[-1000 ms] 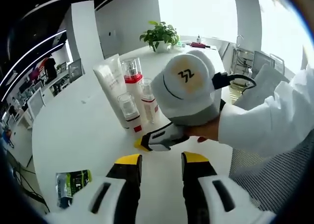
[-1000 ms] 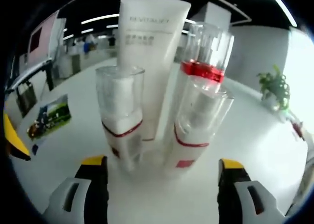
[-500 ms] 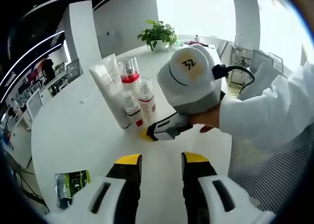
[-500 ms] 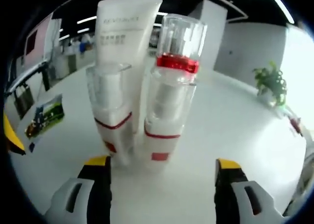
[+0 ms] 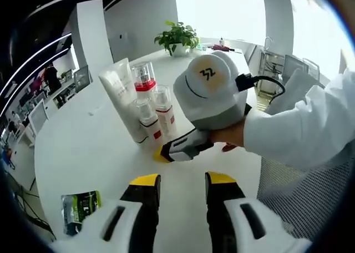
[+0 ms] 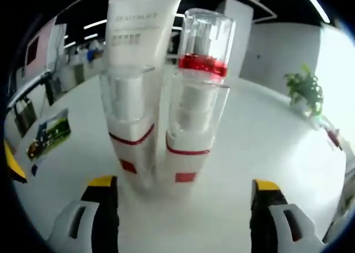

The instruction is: Arrange the skincare products in the storage area until every visible bottle or jar stands upright without overlapping.

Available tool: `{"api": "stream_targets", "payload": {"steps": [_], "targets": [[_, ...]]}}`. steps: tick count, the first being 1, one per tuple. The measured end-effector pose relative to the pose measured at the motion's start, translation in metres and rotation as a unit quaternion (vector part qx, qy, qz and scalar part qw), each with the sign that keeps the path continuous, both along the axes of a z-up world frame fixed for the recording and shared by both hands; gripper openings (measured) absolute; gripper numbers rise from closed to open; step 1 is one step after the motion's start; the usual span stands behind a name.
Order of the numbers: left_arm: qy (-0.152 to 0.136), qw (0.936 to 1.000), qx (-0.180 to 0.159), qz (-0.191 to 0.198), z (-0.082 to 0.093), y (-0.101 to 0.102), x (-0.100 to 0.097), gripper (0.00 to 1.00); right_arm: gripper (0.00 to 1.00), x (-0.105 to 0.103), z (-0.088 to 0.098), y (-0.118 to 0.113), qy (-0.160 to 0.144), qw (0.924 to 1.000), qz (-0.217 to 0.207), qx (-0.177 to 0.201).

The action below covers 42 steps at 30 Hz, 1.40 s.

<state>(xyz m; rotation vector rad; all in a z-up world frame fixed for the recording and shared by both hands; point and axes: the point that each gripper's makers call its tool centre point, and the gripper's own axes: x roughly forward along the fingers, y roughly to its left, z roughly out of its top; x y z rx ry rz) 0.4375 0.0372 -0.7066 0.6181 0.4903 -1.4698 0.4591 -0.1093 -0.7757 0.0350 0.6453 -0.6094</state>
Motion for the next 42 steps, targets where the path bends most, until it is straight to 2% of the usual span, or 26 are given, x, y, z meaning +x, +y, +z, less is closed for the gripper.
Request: {"api": "stream_targets", "payload": {"steps": [5, 7, 26, 35, 38, 42], "targets": [[0.0, 1.0, 0.001, 0.002, -0.001, 0.0, 0.002, 0.34, 0.94, 0.007, 0.005, 0.0, -0.005, 1.0, 0.004, -0.006], [0.0, 1.0, 0.001, 0.0, -0.001, 0.0, 0.001, 0.34, 0.89, 0.007, 0.003, 0.0, -0.001, 1.0, 0.005, -0.002], [0.004, 1.0, 0.008, -0.004, -0.005, 0.0, -0.001, 0.34, 0.83, -0.01, 0.0, -0.006, 0.006, 0.9999, -0.003, 0.008], [0.003, 0.9999, 0.008, 0.006, -0.005, 0.002, 0.002, 0.37, 0.88, -0.015, 0.001, 0.001, 0.014, 0.9998, 0.015, 0.01], [-0.001, 0.9999, 0.009, 0.012, -0.004, 0.003, 0.005, 0.4, 0.88, -0.019, 0.008, 0.001, 0.013, 0.9997, 0.02, 0.0], [0.001, 0.9998, 0.007, 0.017, -0.004, 0.004, 0.006, 0.39, 0.93, -0.023, 0.019, 0.0, 0.012, 0.9994, 0.034, 0.003]]}}
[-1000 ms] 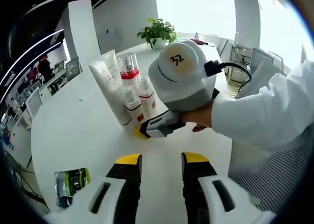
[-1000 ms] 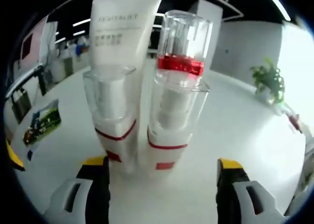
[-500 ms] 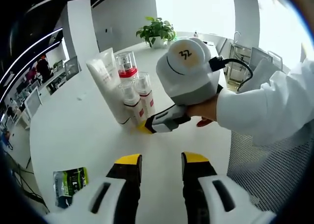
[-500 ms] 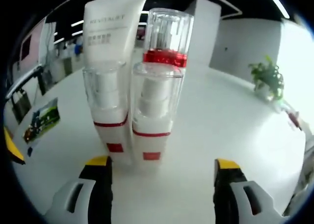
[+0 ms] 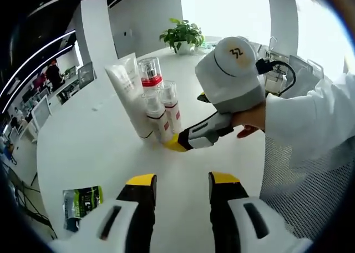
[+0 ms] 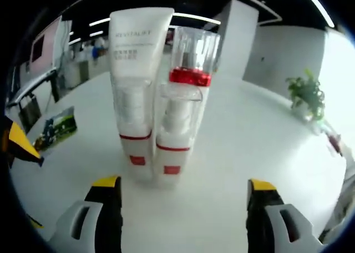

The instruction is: Arrange the skincare products in the storage area until every visible bottle or jar stands upright without overlapping.

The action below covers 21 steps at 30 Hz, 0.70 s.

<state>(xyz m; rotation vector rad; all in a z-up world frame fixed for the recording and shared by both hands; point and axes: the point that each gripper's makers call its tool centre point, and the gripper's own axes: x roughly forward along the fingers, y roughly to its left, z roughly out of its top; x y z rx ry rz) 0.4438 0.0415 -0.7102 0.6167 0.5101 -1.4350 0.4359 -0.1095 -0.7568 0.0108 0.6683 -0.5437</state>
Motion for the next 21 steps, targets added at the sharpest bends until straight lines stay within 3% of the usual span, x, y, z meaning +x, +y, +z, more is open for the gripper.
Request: {"api": "stream_targets", "payload": {"steps": [3, 10, 15, 21], "targets": [[0.0, 1.0, 0.0, 0.002, 0.0, 0.0, 0.0, 0.4, 0.99, -0.001, 0.009, -0.001, 0.0, 0.9998, 0.017, -0.003], [0.002, 1.0, -0.001, 0.01, 0.002, 0.003, 0.003, 0.43, 0.99, -0.005, 0.026, 0.005, -0.013, 0.9991, 0.039, 0.012], [0.022, 0.9992, -0.015, 0.032, 0.008, 0.011, 0.011, 0.48, 0.99, -0.008, 0.043, 0.012, -0.025, 0.9973, 0.067, 0.016], [0.04, 0.9971, -0.034, 0.056, 0.019, 0.022, 0.022, 0.53, 0.99, -0.018, 0.049, 0.025, -0.011, 0.9934, 0.112, 0.022]]}}
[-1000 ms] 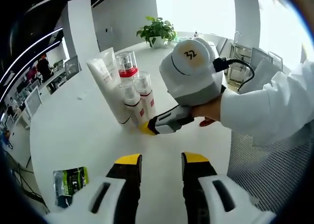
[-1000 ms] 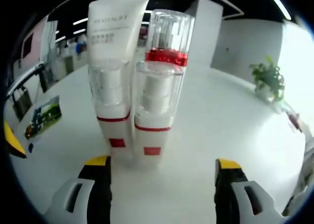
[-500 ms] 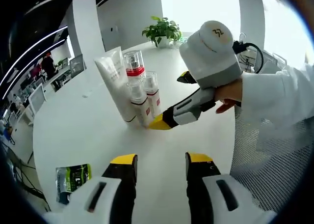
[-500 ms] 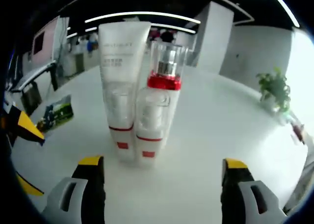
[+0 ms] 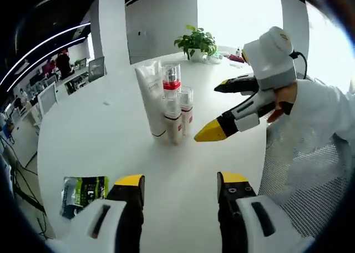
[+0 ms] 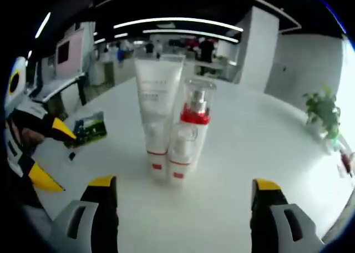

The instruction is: Arrange the skincare products in the storage area until every visible bottle or jar stands upright without overlapping.

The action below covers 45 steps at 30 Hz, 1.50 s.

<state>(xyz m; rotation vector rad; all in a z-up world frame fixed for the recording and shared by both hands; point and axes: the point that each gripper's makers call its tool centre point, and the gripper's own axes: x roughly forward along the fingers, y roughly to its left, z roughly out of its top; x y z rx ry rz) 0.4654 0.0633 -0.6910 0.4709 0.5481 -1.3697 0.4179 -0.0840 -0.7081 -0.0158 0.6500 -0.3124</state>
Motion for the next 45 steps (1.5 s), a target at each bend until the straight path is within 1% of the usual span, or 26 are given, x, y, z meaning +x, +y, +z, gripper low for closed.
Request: {"api": "stream_targets", "payload": {"steps": [2, 5, 8, 12, 17, 20, 23, 25, 26, 28, 30, 31, 33, 34, 39, 43, 45], "targets": [[0.002, 1.0, -0.002, 0.008, 0.002, 0.003, 0.002, 0.55, 0.99, -0.003, -0.001, 0.004, 0.002, 0.9999, 0.001, 0.012], [0.009, 0.9998, -0.008, 0.015, 0.006, 0.006, 0.001, 0.54, 0.99, -0.004, -0.001, 0.008, 0.001, 0.9998, 0.006, 0.02], [0.005, 0.9998, -0.008, 0.019, 0.007, 0.009, -0.001, 0.55, 0.99, -0.002, 0.002, 0.013, -0.002, 0.9995, 0.015, 0.028], [-0.002, 0.9996, -0.007, 0.029, 0.01, 0.015, -0.001, 0.55, 0.99, 0.005, 0.015, 0.016, -0.023, 0.999, 0.029, 0.026], [-0.002, 0.999, -0.01, 0.044, 0.015, 0.023, 0.001, 0.57, 0.99, 0.005, 0.027, 0.022, -0.022, 0.9978, 0.063, 0.003], [-0.001, 0.9984, -0.014, 0.054, 0.018, 0.027, 0.001, 0.58, 0.99, 0.001, 0.032, 0.026, -0.026, 0.9968, 0.076, 0.003], [0.011, 0.9978, -0.019, 0.063, 0.021, 0.032, -0.001, 0.59, 0.99, 0.001, 0.036, 0.029, -0.031, 0.9951, 0.094, 0.007], [0.009, 0.9971, -0.023, 0.073, 0.023, 0.036, 0.001, 0.59, 0.99, -0.001, 0.038, 0.03, -0.032, 0.9945, 0.1, 0.009], [0.009, 0.9964, -0.023, 0.081, 0.024, 0.039, 0.002, 0.59, 0.99, -0.002, 0.039, 0.031, -0.034, 0.9934, 0.109, 0.008], [0.01, 0.996, -0.023, 0.086, 0.026, 0.043, 0.002, 0.61, 1.0, -0.003, 0.041, 0.034, -0.033, 0.992, 0.121, 0.012], [0.01, 0.9945, -0.026, 0.101, 0.029, 0.048, 0.003, 0.62, 1.0, -0.006, 0.041, 0.039, -0.024, 0.9888, 0.147, 0.012], [0.01, 0.9935, -0.029, 0.109, 0.031, 0.051, 0.004, 0.62, 1.0, -0.008, 0.041, 0.04, -0.017, 0.988, 0.153, 0.011], [0.011, 0.9928, -0.032, 0.115, 0.033, 0.054, 0.003, 0.64, 1.0, -0.009, 0.045, 0.042, -0.019, 0.9858, 0.167, 0.005], [0.016, 0.9926, -0.034, 0.116, 0.034, 0.055, 0.0, 0.65, 1.0, -0.009, 0.048, 0.043, -0.026, 0.9843, 0.175, 0.005], [0.023, 0.9909, -0.043, 0.126, 0.038, 0.06, -0.008, 0.71, 1.0, -0.015, 0.053, 0.049, -0.023, 0.979, 0.202, 0.014], [0.024, 0.9876, -0.051, 0.147, 0.043, 0.064, -0.01, 0.75, 1.0, -0.025, 0.055, 0.052, -0.019, 0.9756, 0.218, 0.019], [0.027, 0.9864, -0.049, 0.155, 0.044, 0.067, -0.012, 0.75, 1.0, -0.03, 0.056, 0.051, -0.02, 0.9744, 0.223, 0.022]]}}
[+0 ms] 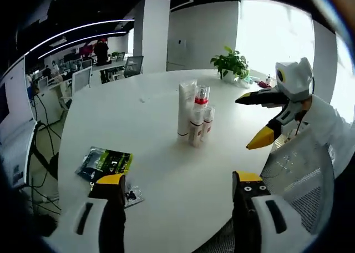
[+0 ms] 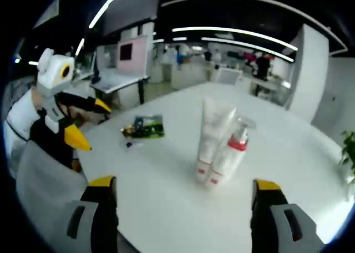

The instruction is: Arrange the skincare products in the storage area until every visible bottle or jar stands upright without overlapping.

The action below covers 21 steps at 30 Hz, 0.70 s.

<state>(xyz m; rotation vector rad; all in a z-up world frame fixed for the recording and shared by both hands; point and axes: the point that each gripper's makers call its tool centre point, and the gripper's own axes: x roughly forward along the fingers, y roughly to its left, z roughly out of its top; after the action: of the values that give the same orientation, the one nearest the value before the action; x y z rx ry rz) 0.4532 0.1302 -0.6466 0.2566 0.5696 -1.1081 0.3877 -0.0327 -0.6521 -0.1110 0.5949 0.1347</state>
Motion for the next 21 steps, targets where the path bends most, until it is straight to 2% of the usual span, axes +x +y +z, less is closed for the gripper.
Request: {"api": "stream_targets", "payload": {"steps": [3, 7, 8, 9, 19, 21], "targets": [[-0.001, 1.0, 0.0, 0.001, 0.003, 0.001, -0.004, 0.76, 1.0, -0.003, 0.005, -0.002, -0.01, 0.9999, 0.001, 0.011], [-0.008, 1.0, -0.003, -0.002, 0.007, 0.0, -0.008, 0.79, 1.0, -0.008, 0.004, -0.003, 0.001, 0.9999, 0.011, 0.008], [-0.009, 0.9999, -0.004, -0.001, 0.008, 0.0, -0.009, 0.81, 1.0, -0.009, 0.005, -0.003, -0.002, 0.9999, 0.01, 0.008], [-0.011, 0.9999, -0.006, 0.0, 0.009, 0.001, -0.01, 0.81, 1.0, -0.008, 0.009, -0.002, -0.017, 0.9998, 0.013, 0.004], [-0.018, 0.9997, -0.01, 0.014, 0.013, 0.006, -0.018, 0.86, 1.0, -0.018, 0.007, 0.009, 0.0, 0.9988, 0.049, 0.009], [-0.019, 0.9996, -0.011, 0.017, 0.013, 0.005, -0.021, 0.87, 1.0, -0.02, 0.009, 0.008, -0.005, 0.9986, 0.053, 0.007]]}}
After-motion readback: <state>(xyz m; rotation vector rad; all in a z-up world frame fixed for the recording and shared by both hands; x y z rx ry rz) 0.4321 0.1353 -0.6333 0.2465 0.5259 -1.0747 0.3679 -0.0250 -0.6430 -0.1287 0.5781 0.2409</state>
